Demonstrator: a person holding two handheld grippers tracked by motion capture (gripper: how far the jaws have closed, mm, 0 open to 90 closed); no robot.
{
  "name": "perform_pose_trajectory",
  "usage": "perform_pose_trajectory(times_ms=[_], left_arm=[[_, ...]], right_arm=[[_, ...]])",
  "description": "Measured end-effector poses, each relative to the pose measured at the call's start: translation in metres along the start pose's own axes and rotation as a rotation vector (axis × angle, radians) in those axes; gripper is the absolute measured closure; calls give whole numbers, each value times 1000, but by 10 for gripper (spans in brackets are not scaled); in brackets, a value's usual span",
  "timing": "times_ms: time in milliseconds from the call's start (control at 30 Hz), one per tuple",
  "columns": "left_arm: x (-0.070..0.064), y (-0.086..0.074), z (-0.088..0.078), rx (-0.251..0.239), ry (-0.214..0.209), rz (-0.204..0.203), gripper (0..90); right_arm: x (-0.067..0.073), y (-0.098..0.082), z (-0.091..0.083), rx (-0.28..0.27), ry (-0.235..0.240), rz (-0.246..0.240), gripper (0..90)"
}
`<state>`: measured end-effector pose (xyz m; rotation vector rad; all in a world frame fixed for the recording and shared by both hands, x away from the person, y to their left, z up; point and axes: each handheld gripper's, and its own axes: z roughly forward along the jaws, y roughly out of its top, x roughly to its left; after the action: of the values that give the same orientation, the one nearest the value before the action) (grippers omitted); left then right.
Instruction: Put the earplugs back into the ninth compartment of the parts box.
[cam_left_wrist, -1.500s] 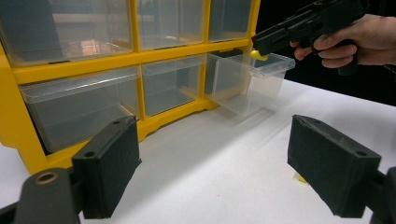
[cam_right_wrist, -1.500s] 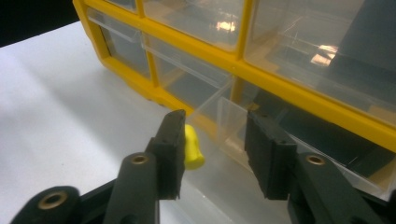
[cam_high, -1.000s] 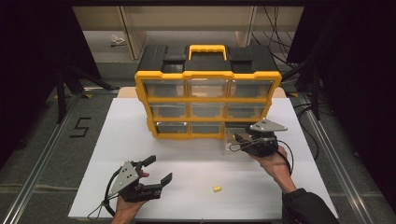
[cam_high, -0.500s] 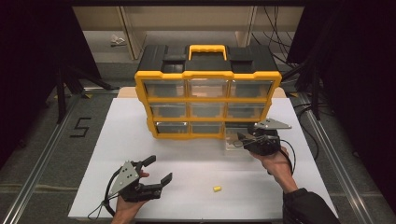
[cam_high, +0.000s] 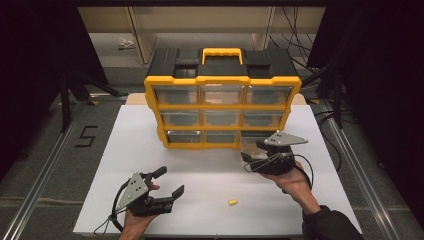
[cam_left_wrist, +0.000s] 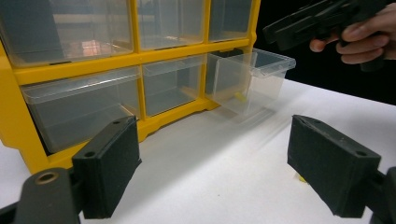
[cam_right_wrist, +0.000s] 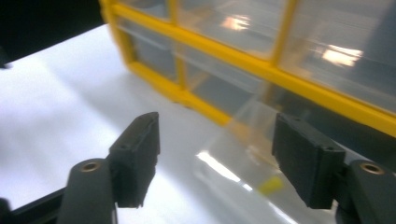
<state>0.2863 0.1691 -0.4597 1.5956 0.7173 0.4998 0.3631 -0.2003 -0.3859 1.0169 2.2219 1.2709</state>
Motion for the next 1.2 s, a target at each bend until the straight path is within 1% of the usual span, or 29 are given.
perform_pose_trajectory(times_ms=[33,67,100,133,167,233,400,633,700,733,1067,1167,1200], left_arm=[[0,0,0,0,0,1,165],[0,0,0,0,0,1,165],[0,0,0,0,0,0,165],[0,0,0,0,0,0,165],[0,0,0,-1,0,0,165],[0,0,0,-1,-1,0,165],[0,0,0,-2,-1,-2,165],[0,0,0,-3,-1,-2,165],[0,0,0,-2,-1,-2,165],[0,0,0,-2,-1,-2,165],[0,0,0,-2,-1,0,165],[0,0,0,-1,-1,0,165],[0,0,0,-1,-1,0,165]], right_arm=[[3,0,-1,2,14,-8,311],[3,0,-1,2,14,-8,311],[10,1,-2,5,45,-15,302],[10,1,-2,5,45,-15,302],[16,1,-2,5,65,-24,292],[22,1,-2,12,81,-44,284],[31,0,-2,27,120,-65,273],[39,-6,3,72,168,-106,256],[41,-8,3,88,176,-112,255],[41,-8,3,88,176,-112,255],[47,-24,12,203,232,-166,242],[47,-30,16,240,244,-174,248],[47,-30,16,240,244,-174,248]])
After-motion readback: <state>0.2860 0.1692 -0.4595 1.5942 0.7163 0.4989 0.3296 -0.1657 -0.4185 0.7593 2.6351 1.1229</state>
